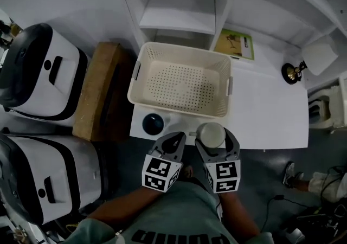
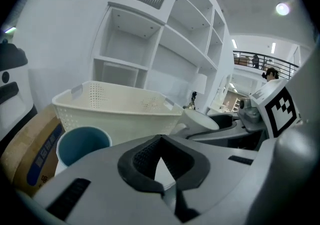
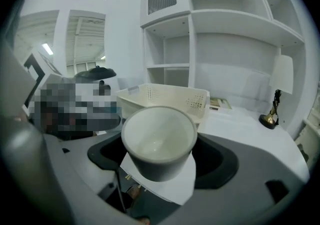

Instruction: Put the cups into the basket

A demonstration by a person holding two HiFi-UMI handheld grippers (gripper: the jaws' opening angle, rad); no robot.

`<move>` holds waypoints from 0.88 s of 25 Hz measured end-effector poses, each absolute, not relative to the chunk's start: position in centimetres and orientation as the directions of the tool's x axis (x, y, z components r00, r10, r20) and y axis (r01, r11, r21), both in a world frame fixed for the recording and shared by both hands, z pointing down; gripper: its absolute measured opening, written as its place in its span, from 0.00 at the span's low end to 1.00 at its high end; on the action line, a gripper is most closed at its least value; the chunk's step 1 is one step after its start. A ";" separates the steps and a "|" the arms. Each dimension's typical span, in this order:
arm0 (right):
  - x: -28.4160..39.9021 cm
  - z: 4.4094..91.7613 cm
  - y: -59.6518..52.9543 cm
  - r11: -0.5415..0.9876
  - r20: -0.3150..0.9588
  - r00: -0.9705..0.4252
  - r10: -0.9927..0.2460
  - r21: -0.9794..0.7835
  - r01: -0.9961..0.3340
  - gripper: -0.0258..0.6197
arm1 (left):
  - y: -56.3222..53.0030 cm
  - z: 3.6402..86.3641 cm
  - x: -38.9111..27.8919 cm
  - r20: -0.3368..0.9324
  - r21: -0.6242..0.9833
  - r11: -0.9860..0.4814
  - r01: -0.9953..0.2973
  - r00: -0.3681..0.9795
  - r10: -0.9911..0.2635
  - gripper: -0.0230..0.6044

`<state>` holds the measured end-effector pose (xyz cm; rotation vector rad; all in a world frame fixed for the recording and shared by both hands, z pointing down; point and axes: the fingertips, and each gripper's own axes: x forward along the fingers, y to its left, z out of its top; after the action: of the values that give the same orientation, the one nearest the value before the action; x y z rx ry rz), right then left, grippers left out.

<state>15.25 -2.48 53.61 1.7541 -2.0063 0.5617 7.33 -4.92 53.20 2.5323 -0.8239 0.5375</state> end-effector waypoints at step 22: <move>15.0 44.1 -6.5 0.016 0.479 -0.014 -0.878 0.001 -1.000 0.63 | -12.1 43.1 7.1 0.368 0.227 -0.815 -0.533 0.822 -0.435 0.04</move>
<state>14.97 -6.47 44.14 1.9243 -1.9553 0.4890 7.09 -12.06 43.07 2.6839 -0.7342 0.4313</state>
